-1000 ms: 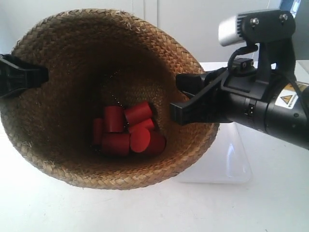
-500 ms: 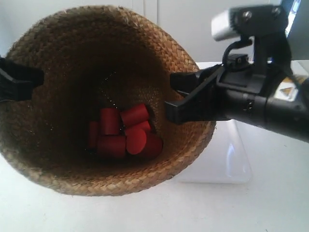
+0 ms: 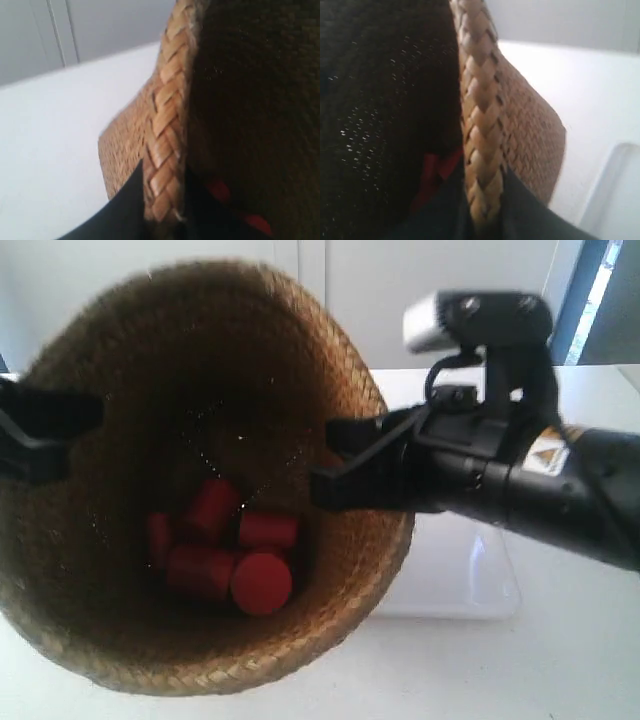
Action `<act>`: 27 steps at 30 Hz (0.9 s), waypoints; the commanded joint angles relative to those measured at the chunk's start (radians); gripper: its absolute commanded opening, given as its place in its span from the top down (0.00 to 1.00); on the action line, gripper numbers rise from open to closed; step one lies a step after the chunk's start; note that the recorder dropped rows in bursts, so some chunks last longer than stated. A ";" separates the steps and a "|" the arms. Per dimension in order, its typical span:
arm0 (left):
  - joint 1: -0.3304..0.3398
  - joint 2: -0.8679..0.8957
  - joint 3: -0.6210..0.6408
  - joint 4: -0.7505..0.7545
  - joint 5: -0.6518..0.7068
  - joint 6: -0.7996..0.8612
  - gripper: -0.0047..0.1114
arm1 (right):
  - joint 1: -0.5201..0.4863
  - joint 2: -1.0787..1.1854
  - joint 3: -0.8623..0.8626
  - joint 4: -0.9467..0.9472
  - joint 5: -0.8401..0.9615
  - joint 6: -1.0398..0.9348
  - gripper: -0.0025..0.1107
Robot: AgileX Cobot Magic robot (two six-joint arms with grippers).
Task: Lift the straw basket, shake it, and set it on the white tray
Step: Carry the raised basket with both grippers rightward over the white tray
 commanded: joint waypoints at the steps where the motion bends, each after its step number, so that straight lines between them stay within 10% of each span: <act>1: -0.020 0.022 0.033 0.010 -0.216 0.036 0.96 | -0.010 0.001 0.000 0.005 -0.181 -0.112 0.98; 7: -0.078 -0.047 -0.068 0.066 -0.041 0.006 0.96 | -0.021 -0.092 -0.106 0.038 0.125 -0.086 0.98; 12: -0.090 0.036 0.042 0.051 -0.317 0.027 0.96 | -0.054 -0.004 0.017 0.081 -0.203 -0.228 0.98; 18: -0.119 -0.029 -0.102 0.107 -0.051 0.046 0.96 | -0.052 -0.105 -0.103 0.134 0.060 -0.209 0.98; 23: -0.108 0.059 -0.017 0.085 -0.266 0.027 0.96 | -0.078 -0.022 -0.011 0.148 -0.108 -0.248 0.98; 27: -0.128 0.118 -0.046 0.064 -0.178 0.011 0.96 | -0.093 0.023 -0.047 0.156 0.061 -0.191 0.98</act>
